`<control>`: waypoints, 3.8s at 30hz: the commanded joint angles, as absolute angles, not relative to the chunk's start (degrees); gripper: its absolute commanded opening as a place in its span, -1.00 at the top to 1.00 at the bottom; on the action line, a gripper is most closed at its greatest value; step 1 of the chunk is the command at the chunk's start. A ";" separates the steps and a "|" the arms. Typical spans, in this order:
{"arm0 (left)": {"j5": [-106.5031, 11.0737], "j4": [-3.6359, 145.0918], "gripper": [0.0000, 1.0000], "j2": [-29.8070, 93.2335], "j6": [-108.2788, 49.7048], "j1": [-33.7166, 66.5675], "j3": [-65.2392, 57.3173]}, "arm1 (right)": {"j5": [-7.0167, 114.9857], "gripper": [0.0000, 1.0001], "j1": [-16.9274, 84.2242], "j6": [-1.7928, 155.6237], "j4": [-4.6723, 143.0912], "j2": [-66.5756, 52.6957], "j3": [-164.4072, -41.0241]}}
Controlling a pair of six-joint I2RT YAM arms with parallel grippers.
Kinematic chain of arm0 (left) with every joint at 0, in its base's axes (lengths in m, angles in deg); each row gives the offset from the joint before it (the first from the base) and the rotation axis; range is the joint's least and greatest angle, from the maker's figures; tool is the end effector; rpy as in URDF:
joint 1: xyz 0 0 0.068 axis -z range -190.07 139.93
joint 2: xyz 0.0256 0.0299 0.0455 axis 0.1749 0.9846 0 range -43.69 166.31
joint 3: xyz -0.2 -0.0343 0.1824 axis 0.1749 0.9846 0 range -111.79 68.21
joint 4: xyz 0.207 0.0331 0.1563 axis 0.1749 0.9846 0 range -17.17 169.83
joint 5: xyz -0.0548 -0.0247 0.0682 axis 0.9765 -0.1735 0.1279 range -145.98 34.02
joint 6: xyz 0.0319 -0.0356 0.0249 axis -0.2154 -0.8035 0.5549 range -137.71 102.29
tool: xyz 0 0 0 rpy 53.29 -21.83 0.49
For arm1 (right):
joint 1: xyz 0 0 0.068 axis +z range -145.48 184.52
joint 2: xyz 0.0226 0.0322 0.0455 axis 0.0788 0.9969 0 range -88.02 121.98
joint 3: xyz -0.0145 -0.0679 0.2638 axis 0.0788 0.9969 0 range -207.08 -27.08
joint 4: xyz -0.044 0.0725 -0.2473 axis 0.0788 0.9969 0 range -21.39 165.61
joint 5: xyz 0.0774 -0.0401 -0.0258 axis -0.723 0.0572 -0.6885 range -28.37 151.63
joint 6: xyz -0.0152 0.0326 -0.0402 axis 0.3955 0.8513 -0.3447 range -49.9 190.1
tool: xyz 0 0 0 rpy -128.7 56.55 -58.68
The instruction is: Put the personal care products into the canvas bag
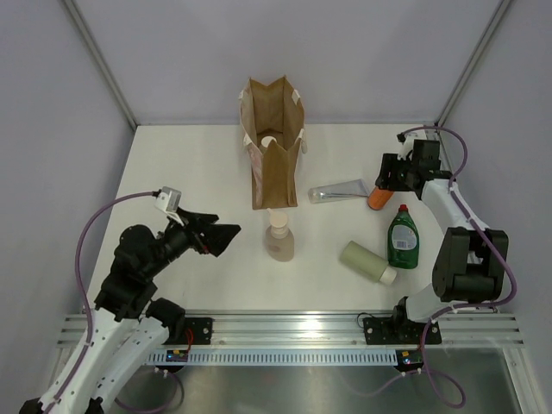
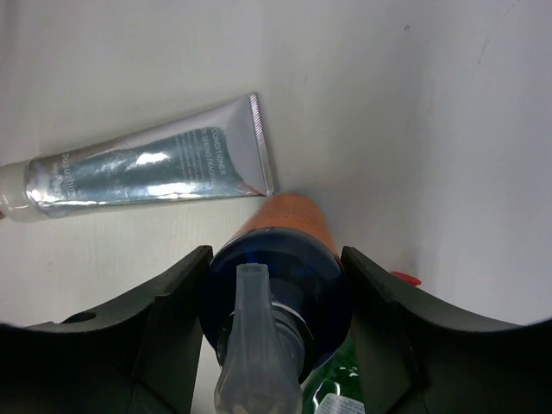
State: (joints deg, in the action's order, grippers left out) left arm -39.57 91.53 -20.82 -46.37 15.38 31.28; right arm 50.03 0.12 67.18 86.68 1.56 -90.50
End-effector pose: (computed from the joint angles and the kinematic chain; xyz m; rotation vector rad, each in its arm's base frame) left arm 0.0928 -0.0552 0.3251 0.1806 1.7282 -0.9437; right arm 0.3419 -0.0192 0.2473 -0.0696 2.3284 0.1730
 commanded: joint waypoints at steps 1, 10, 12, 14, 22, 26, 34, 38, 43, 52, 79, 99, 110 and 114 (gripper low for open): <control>-31.81 82.33 -0.98 -15.68 -49.96 16.81 28.31 | 45.29 0.92 -0.05 68.08 86.10 -7.24 -92.56; -44.17 81.97 -0.98 1.37 -42.24 35.42 11.47 | 30.89 1.00 -2.68 74.92 93.04 -20.07 -91.16; -46.65 81.97 -0.98 8.14 -39.60 40.26 8.02 | 28.50 1.00 -2.77 76.33 94.80 -21.92 -90.80; -49.73 83.11 -0.98 13.41 -36.61 43.17 1.96 | 25.78 1.00 -2.86 77.30 96.21 -23.15 -90.54; -58.25 89.97 -0.98 41.10 -22.91 51.01 -17.82 | 14.18 1.00 -3.56 82.05 100.69 -25.09 -92.12; -61.68 90.15 -0.98 47.97 -15.61 51.36 -20.47 | 9.78 1.00 -3.74 83.81 102.01 -27.45 -92.21; -63.89 83.39 -0.98 53.68 -11.91 51.36 -18.89 | 2.39 1.00 -3.74 84.96 105.26 -30.45 -91.77; -61.26 80.22 -0.98 54.57 -12.17 51.36 -17.93 | 0.81 1.00 -3.74 84.51 105.88 -30.89 -90.80; -58.35 78.02 -0.91 55.62 -12.87 51.97 -17.13 | -2.35 1.00 -3.74 86.18 104.39 -30.80 -90.01; -57.21 77.75 0.42 57.20 -15.07 52.06 -17.75 | -3.41 1.00 -3.74 86.89 103.51 -30.72 -89.31; -49.39 79.94 1.00 41.92 -24.99 46.97 -9.56 | 5.82 -0.99 -8.74 71.95 99.04 -37.56 -86.59; -66.79 82.75 1.00 60.09 -41.70 20.60 -44.16 | -4.73 -0.99 -16.39 65.88 97.44 -40.65 -78.24; -64.94 91.55 0.81 78.04 -37.22 17.08 -57.32 | -4.29 -0.99 -18.07 65.97 97.44 -41.61 -77.80; -63.89 92.60 0.17 77.77 -36.60 17.08 -54.58 | -4.99 -0.99 -18.07 66.23 97.09 -41.26 -77.53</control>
